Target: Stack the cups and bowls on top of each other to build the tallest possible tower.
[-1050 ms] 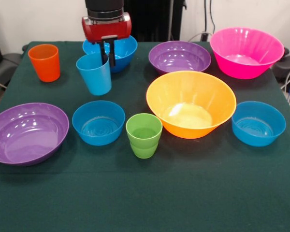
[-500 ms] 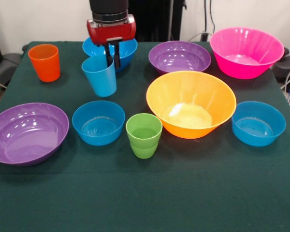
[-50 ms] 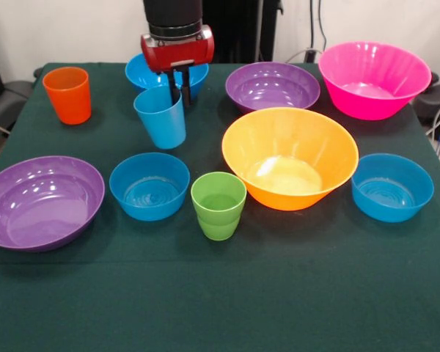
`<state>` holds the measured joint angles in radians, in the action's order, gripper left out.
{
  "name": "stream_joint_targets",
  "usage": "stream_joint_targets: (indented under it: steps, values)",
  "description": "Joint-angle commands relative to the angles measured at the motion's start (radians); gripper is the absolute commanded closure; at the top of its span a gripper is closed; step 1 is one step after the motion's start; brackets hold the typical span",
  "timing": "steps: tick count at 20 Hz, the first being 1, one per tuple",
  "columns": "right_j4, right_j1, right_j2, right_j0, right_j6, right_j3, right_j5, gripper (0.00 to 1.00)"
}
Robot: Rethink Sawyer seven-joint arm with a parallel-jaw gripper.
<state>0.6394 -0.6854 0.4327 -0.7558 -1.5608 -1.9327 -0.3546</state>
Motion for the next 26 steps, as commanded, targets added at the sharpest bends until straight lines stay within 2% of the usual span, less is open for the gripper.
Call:
stream_joint_targets:
  steps: [1,10,26]
  values:
    - [0.035,0.036,0.047,0.041,0.027,-0.01,-0.052,1.0]
    - [0.059,0.046,0.061,0.047,0.062,0.005,-0.057,1.0]
    - [0.069,0.065,0.038,0.058,0.033,0.022,-0.025,1.0]
